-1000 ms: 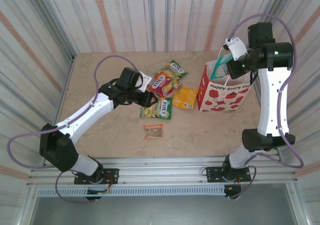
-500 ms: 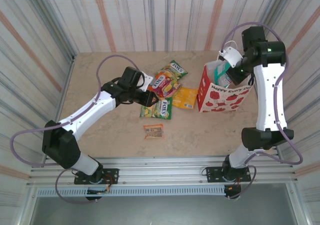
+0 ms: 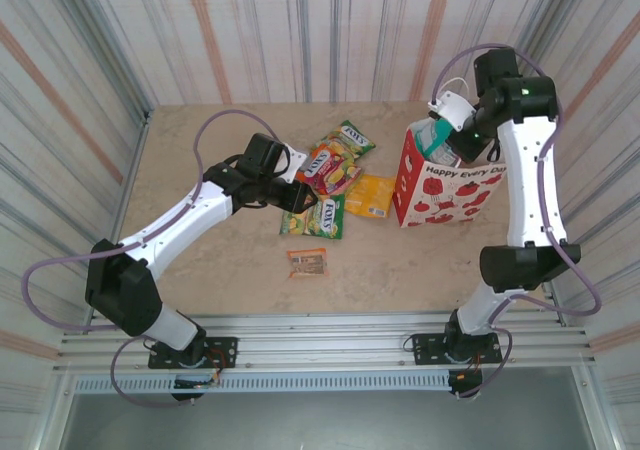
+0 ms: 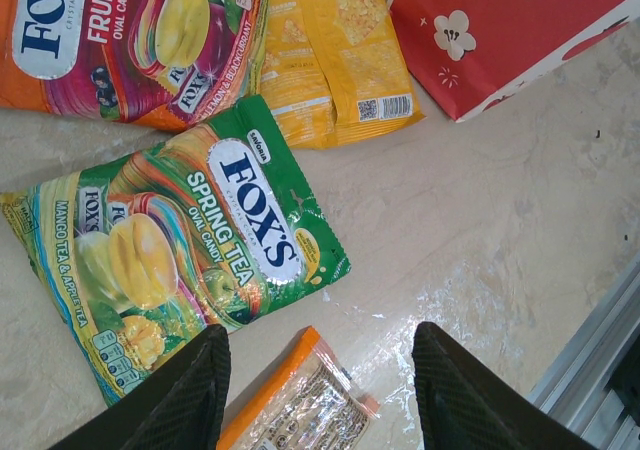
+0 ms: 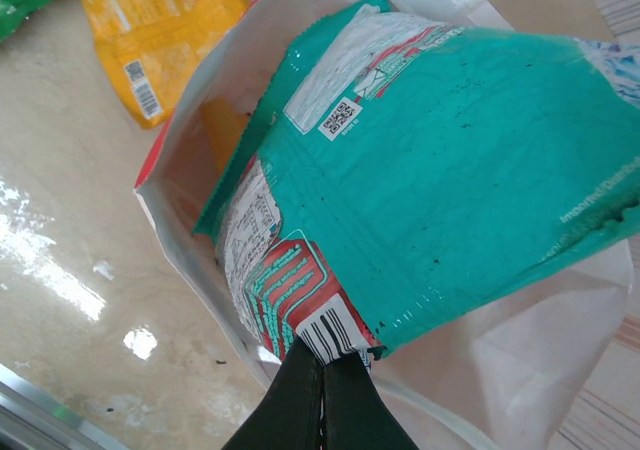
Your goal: Place the snacks into the paper bag
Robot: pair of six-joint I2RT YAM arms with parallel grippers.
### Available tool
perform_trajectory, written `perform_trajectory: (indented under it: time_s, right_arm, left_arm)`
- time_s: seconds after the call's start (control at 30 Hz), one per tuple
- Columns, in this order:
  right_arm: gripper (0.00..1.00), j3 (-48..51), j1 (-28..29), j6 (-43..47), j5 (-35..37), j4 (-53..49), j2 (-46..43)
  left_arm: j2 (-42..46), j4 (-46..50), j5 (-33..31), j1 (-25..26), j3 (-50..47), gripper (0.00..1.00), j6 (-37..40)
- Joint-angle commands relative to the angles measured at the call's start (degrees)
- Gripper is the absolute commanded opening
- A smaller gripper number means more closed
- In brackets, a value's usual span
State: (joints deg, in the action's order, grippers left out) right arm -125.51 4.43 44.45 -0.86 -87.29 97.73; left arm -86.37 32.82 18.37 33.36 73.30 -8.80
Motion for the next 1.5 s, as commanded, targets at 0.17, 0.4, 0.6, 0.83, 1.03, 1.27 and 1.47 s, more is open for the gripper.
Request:
perform_trajectory:
  time_s: [0.17, 0.4, 0.6, 0.83, 1.03, 1.27, 1.47]
  right_arm:
    - [0.0, -0.35, 1.55, 2.67, 1.98, 3.38, 0.11]
    - [0.28, -0.17, 1.49, -1.51, 8.23, 2.05, 1.01]
    - [0.47, -0.09, 1.82, -6.35, 13.38, 2.34, 0.17]
    - [0.52, -1.46, 4.85, -18.55, 7.23, 2.43, -0.96]
    - [0.54, -1.4, 4.24, -35.2, -3.19, 2.43, 0.85]
    - [0.53, 1.14, 4.16, -48.04, -11.53, 3.78, 4.17]
    - [0.52, 6.86, 5.98, -52.03, -14.26, 9.12, 3.31]
  left_arm:
    - [-0.21, 0.52, 0.09, -0.33, 1.67, 0.53, 1.25]
    - [-0.12, 0.71, 0.17, -0.36, 1.74, 0.53, 1.15]
    - [-0.34, 0.79, 0.75, -0.37, 2.36, 0.53, 1.05]
    - [-0.9, 0.65, 1.6, -0.24, 2.8, 0.53, 0.45]
    - [-0.85, 0.71, 2.02, -0.22, 2.73, 0.52, 0.24]
    - [-0.14, 0.84, 1.84, -0.23, 1.83, 0.52, 0.22]
    - [0.23, 0.71, 1.93, -0.22, 1.14, 0.52, 0.22]
